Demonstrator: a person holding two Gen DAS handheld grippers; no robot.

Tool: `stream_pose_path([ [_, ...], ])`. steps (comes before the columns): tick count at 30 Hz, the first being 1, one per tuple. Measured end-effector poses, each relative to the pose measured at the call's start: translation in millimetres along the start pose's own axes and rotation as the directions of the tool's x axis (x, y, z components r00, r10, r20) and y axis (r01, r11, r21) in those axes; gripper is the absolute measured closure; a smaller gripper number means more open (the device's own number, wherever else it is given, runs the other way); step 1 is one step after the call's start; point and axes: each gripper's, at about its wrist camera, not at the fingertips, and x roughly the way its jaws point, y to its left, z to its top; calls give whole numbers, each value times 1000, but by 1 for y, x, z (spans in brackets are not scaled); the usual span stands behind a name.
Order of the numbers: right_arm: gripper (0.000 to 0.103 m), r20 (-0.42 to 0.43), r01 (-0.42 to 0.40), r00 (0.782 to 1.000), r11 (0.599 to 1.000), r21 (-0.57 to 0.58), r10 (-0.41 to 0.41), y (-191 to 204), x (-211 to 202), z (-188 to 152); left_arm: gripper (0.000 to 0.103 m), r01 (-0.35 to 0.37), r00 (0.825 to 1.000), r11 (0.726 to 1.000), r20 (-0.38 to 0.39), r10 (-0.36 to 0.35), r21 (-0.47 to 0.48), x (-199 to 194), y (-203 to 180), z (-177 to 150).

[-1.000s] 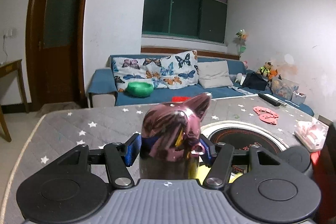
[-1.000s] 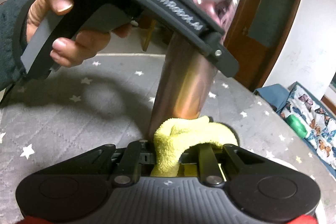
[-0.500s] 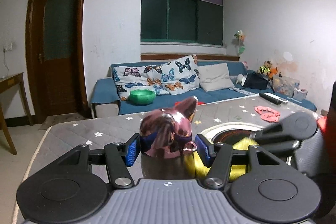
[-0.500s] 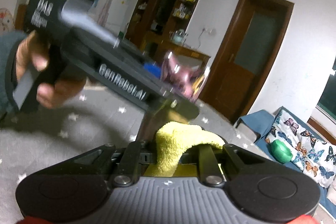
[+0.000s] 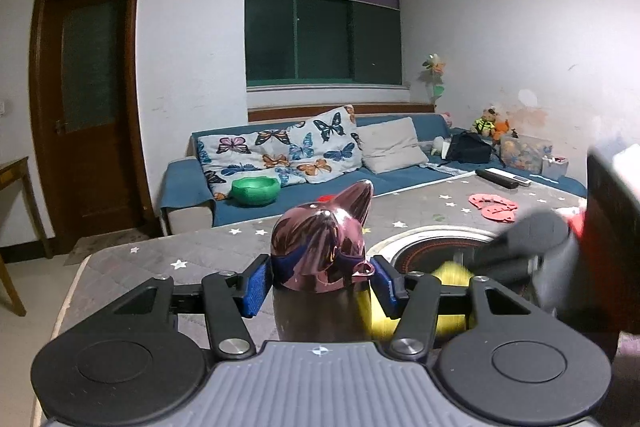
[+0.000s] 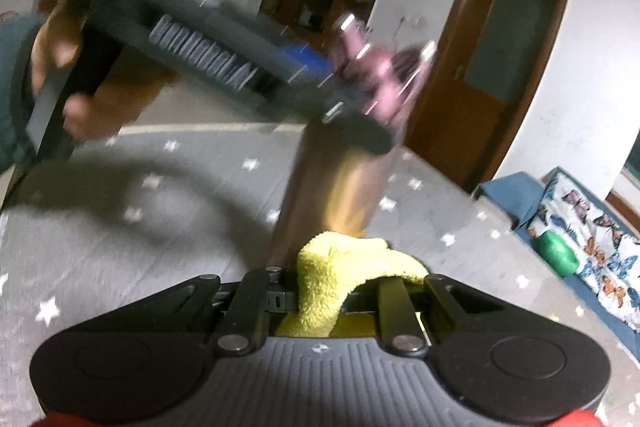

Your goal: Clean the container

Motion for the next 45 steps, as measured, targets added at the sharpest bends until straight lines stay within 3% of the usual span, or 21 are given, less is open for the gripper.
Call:
stream_pose_path([
  [4, 89, 78, 57, 996, 997, -45, -54, -15, -18, 22, 46, 6, 1000, 1000, -4, -6, 8, -2, 3, 1],
  [8, 89, 103, 111, 990, 986, -121, -99, -19, -20, 35, 46, 15, 1000, 1000, 5, -15, -4, -4, 4, 0],
  [14, 89, 56, 122, 992, 970, -212, -113, -13, -5, 24, 46, 13, 1000, 1000, 7, -13, -4, -4, 2, -1],
  [22, 89, 11, 156, 985, 856, -493, -173, 41, 17, -5, 46, 0, 1000, 1000, 12, 0, -22, -6, 3, -2],
  [24, 89, -4, 138, 987, 858, -495, -161, 48, 19, -9, 46, -4, 1000, 1000, 12, 5, -25, -6, 4, -2],
  [32, 89, -50, -27, 999, 971, -238, 15, 35, 1, -3, 46, 3, 1000, 1000, 21, -2, -31, -8, 3, -3],
  [35, 89, -4, -83, 997, 996, 32, 83, -1, -9, 4, 46, 4, 1000, 999, 21, -3, -36, -8, 5, -4],
  [37, 89, 34, -113, 994, 978, 173, 108, -23, -14, 6, 46, 2, 1000, 999, 24, -1, -37, -9, 6, -4],
  [40, 89, 107, -170, 984, 942, 290, 144, -43, -23, 7, 46, 8, 1000, 999, 27, -7, -42, -9, 7, -6],
  [45, 89, 236, -275, 955, 842, 464, 181, -77, -38, 9, 46, 7, 1000, 999, 25, -6, -33, -6, 5, -5],
])
